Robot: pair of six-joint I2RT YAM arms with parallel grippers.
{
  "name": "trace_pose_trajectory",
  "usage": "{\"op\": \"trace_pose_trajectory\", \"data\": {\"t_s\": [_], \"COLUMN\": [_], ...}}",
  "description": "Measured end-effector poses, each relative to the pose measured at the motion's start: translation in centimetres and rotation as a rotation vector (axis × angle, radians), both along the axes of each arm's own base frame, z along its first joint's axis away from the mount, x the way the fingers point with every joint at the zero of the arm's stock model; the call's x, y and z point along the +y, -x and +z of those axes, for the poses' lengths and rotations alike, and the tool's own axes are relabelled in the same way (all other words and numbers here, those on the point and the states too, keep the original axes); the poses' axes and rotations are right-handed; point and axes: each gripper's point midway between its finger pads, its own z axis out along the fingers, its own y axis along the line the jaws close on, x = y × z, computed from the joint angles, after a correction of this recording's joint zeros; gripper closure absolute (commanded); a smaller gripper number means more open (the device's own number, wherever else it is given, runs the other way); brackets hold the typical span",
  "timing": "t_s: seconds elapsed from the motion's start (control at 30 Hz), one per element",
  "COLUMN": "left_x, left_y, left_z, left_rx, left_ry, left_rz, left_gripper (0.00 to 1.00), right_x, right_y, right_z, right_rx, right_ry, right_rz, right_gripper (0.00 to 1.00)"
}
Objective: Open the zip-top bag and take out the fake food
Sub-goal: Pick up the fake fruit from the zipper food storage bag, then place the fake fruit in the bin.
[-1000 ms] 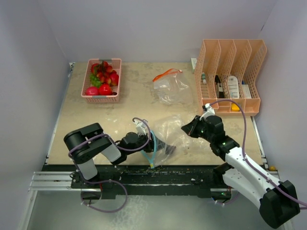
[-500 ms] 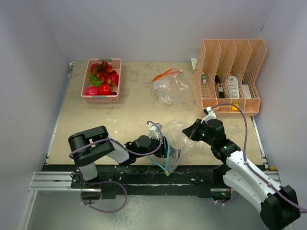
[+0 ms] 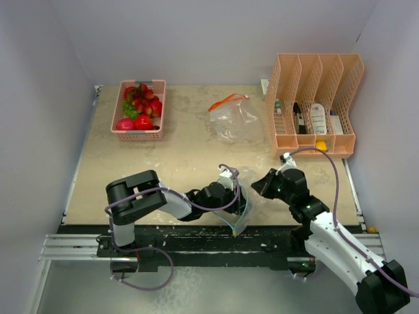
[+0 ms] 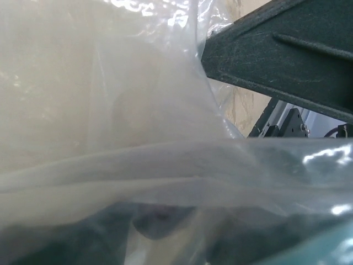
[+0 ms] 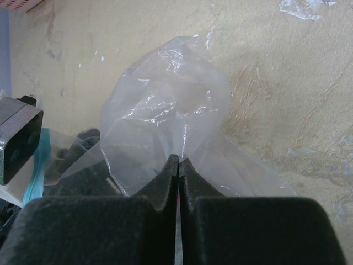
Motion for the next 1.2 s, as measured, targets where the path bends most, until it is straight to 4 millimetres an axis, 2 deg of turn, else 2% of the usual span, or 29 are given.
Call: {"op": "trace_pose_trajectory", "data": {"t_s": [0.17,0.33,0.4,0.5,0.6,0.7,0.83,0.93,1.03,1.13,1.2], "left_x": [0.0,3.1,4.5,6.0,8.1,11.1,15.6,19.1,21.6,24.8,27.0], "left_y": [0.1,0.4,0.3,-0.6,-1.6,-2.5,-3.6,-5.2,-7.7,-12.1,-15.0], "left_z": [0.0,0.8,2.3,6.5,9.5,11.7,13.7,15.4,17.4,19.4,19.8], "left_rx": [-0.012,-0.026,-0.045,-0.089,-0.113,-0.13,-0.163,-0.208,-0.256,-0.305,-0.309], "left_ry": [-0.024,-0.112,-0.134,-0.095,-0.072,-0.079,-0.119,-0.186,-0.255,-0.337,-0.374], "left_rz": [0.0,0.03,0.051,0.091,0.146,0.211,0.296,0.382,0.468,0.593,0.67], "left_gripper": [0.72,0.76,0.75,0.75,0.74,0.69,0.67,0.67,0.67,0.67,0.67], "right_x": [-0.2,-0.5,-0.5,-0.5,-0.4,-0.3,-0.3,-0.4,-0.4,-0.3,-0.3], "right_y": [0.1,0.3,0.3,0.3,0.2,-0.2,-1.2,-1.8,-2.0,-2.2,-2.3], "right_z": [-0.2,-0.5,-0.8,-1.4,-2.1,-2.1,-1.6,-1.5,-1.7,-1.8,-1.7], "right_rx": [0.007,0.022,0.029,0.053,0.08,0.083,0.066,0.064,0.063,0.061,0.056], "right_ry": [0.009,0.02,0.025,0.037,0.053,0.063,0.074,0.084,0.089,0.088,0.087], "right_rz": [-0.009,-0.016,-0.016,-0.015,-0.013,-0.01,-0.012,-0.013,-0.013,-0.012,-0.011], "right_gripper": [1.0,1.0,1.0,1.0,1.0,1.0,1.0,1.0,1.0,1.0,1.0]}}
